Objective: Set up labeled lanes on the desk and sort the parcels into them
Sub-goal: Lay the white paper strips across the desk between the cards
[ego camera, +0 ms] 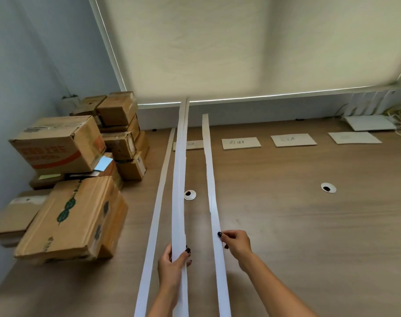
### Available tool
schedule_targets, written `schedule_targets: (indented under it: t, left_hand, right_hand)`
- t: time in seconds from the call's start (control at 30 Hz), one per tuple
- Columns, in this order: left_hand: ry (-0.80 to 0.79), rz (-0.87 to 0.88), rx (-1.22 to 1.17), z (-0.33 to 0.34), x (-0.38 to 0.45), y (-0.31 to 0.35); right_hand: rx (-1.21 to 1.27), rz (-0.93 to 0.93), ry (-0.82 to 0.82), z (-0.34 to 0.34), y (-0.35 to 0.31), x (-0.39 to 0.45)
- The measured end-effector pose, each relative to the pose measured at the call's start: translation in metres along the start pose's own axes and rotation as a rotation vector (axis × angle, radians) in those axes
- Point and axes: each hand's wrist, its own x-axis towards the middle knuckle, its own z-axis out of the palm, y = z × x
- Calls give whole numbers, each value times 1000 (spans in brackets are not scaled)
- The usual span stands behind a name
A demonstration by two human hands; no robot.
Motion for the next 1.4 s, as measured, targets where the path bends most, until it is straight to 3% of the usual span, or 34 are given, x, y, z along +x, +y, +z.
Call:
schedule_targets:
  t: [0.23, 0.57, 1.1, 1.4]
  left_hand:
    - [86, 21, -34, 49, -24, -16]
    - [219, -58, -68, 76, -29, -39]
    - [155, -110, -46, 84, -17, -41]
    - [78, -91, -45, 94, -20, -41]
  right_hand:
    - [-61, 34, -14, -60, 23, 34]
    - [-92, 125, -6, -77, 39, 69]
    - [-226, 187, 99, -61, 44, 94]
    - [68, 235, 51, -76, 42, 70]
